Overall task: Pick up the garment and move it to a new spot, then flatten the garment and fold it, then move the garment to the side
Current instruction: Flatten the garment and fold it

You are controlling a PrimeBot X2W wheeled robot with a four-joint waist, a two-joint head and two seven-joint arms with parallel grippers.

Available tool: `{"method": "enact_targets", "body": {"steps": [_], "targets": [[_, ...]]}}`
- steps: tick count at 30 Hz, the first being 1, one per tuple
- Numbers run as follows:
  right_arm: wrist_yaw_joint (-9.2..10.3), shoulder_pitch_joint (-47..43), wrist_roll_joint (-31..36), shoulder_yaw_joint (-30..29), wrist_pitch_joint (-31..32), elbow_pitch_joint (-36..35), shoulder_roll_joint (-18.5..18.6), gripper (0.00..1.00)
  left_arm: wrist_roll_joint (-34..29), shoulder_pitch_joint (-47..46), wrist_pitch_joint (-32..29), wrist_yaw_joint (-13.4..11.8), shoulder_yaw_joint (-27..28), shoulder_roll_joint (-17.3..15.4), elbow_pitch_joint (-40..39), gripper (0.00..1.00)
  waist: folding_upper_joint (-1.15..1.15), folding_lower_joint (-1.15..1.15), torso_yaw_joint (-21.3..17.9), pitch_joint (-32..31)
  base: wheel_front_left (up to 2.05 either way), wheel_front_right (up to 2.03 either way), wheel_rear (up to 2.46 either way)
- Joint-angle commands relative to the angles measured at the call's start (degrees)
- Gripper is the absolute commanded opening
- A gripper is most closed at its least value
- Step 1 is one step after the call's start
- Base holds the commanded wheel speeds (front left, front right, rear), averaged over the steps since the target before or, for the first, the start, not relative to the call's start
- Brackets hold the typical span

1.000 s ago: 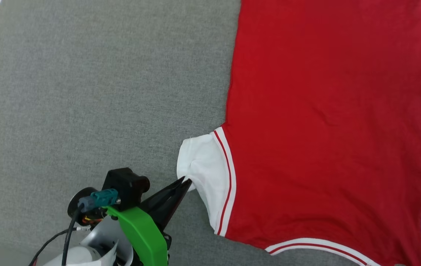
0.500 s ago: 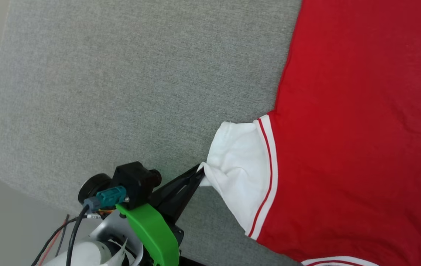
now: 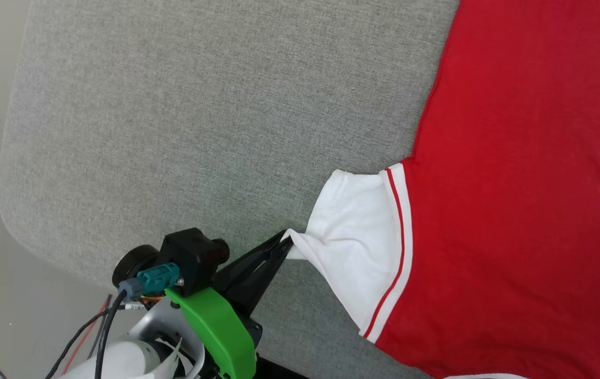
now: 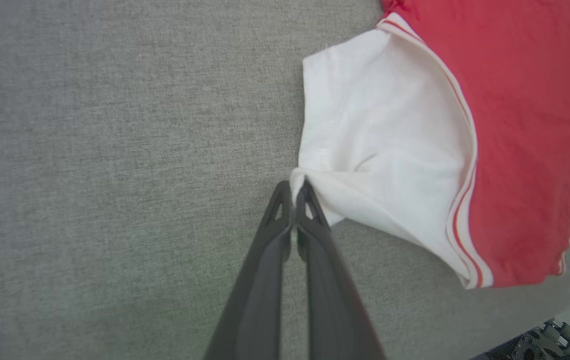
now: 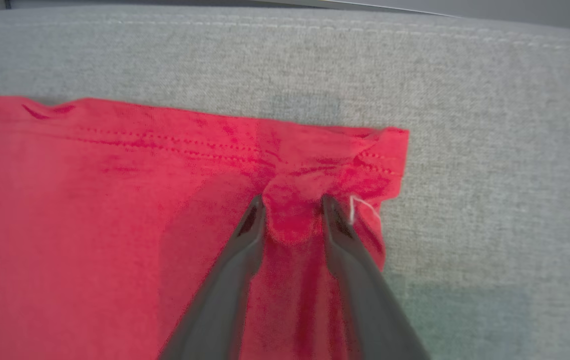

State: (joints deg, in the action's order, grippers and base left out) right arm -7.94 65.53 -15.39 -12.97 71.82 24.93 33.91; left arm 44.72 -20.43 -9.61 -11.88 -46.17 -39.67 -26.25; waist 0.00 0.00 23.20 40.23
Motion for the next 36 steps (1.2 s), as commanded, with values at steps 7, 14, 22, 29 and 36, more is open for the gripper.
{"method": "enact_targets", "body": {"steps": [7, 14, 22, 29, 36], "targets": [[0.45, -6.24, -0.92, 1.87, -0.21, 2.06, -0.32, 0.0, 0.28, -1.18, 0.47, 0.15, 0.37, 0.02, 0.77, 0.0, 0.0, 0.0, -0.79, -1.73, 0.0, 0.0, 0.0], [0.45, -11.8, -2.68, 4.69, -3.62, 3.4, 1.69, 0.0, 0.83, -0.75, 0.73, -0.2, 0.84, -0.37, 2.12, 0.0, 0.0, 0.0, -3.13, -6.86, 0.0, 0.0, 0.0], [0.45, -21.33, -5.23, 5.76, -6.54, 4.2, 1.31, 0.0, 2.48, 0.72, 1.11, -0.8, 1.28, -0.32, 5.17, 0.0, 0.0, 0.0, -6.86, -15.23, 0.0, 0.0, 0.0], [0.45, -32.98, -7.68, 4.6, -7.97, 2.07, -0.81, 0.0, 4.74, 3.52, 2.95, -0.99, 1.67, 0.41, 9.05, 0.0, 0.0, 0.0, -10.36, -22.44, 0.0, 0.0, 0.0], [0.45, -44.09, -9.3, 2.78, -9.16, -4.88, -3.58, 0.0, 6.49, 7.07, 4.68, -1.92, 2.38, -0.14, 11.12, 0.0, 0.0, 0.0, -13.87, -28.01, 0.0, 0.0, 0.0]]}}
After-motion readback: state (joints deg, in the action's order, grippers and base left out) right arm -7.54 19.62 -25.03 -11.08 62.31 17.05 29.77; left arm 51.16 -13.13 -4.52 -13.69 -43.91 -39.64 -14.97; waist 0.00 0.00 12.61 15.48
